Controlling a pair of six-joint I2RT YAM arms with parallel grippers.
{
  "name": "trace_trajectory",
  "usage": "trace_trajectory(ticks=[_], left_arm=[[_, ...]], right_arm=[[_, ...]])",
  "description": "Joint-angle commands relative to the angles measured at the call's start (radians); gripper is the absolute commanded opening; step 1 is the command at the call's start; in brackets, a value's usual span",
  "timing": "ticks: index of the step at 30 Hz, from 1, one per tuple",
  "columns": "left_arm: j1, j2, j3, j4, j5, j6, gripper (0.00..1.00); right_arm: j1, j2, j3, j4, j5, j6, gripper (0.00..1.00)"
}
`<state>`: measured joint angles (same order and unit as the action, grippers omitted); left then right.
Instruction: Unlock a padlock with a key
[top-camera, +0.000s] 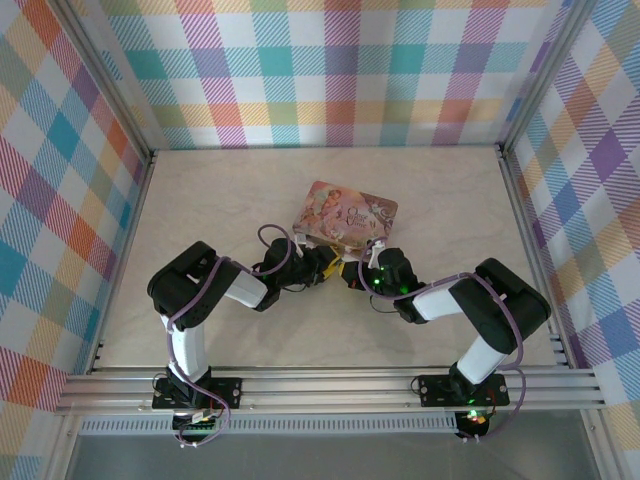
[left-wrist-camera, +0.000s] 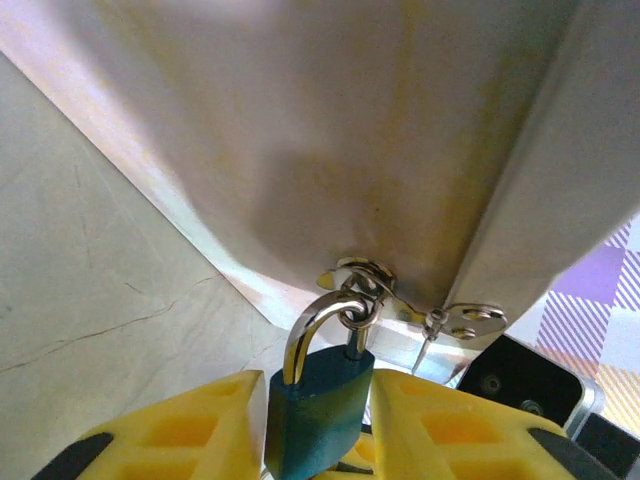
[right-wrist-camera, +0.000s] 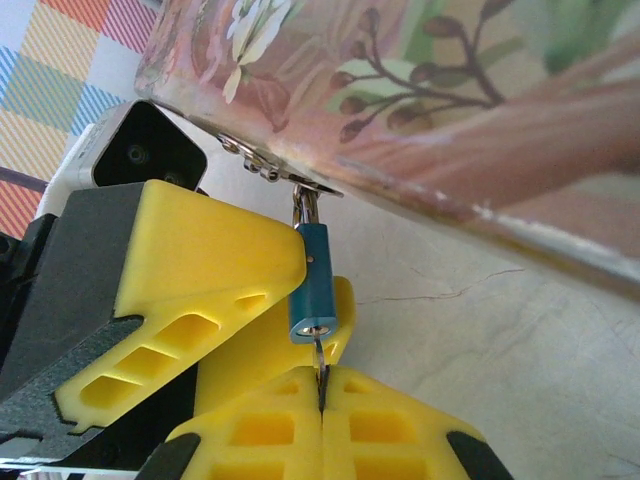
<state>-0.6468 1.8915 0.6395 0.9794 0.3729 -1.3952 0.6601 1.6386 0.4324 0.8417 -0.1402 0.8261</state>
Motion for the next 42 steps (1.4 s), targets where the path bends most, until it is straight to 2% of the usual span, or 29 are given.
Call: trace_trajectory(ticks=[1,6,15,19,25,30,33,39,42], left_arm=[[-0.011,0.010,0.021,0.044,-0.009,-0.005,0.30],[-0.013,0.007,0.021,0.038,-0.014,-0.003,0.21],[-0.013,-0.029,0.026,-0.026,-0.019,0.028,0.04],[-0.014,-0.040,0.027,-0.039,-0.019,0.033,0.02],[-0.016,-0.046,0.031,-0.052,-0.015,0.034,0.00],[-0.017,-0.053,0.038,-0.066,-0.012,0.035,0.00],[-0.019,-0.059,0.038,-0.077,-0.012,0.042,0.00],[-0.018,-0.074,0.043,-0.115,-0.010,0.051,0.00],[-0.018,-0.079,0.045,-0.130,-0.009,0.046,0.00]], right_arm=[[-0.005,-0.026,0.028,0.022,-0.035,0.020,0.00],[-0.005,-0.041,0.019,0.028,-0.037,0.034,0.00],[-0.004,-0.093,-0.009,-0.016,0.010,0.013,0.26],[-0.005,-0.153,-0.027,-0.080,0.078,-0.028,0.36],[-0.007,-0.325,-0.017,-0.329,0.188,-0.163,0.52],[-0.007,-0.469,0.016,-0.497,0.260,-0.308,0.70],[-0.009,-0.528,0.057,-0.585,0.282,-0.413,0.76],[-0.008,-0.619,0.096,-0.611,0.310,-0.632,0.99],[-0.008,-0.664,0.103,-0.596,0.307,-0.769,1.00]])
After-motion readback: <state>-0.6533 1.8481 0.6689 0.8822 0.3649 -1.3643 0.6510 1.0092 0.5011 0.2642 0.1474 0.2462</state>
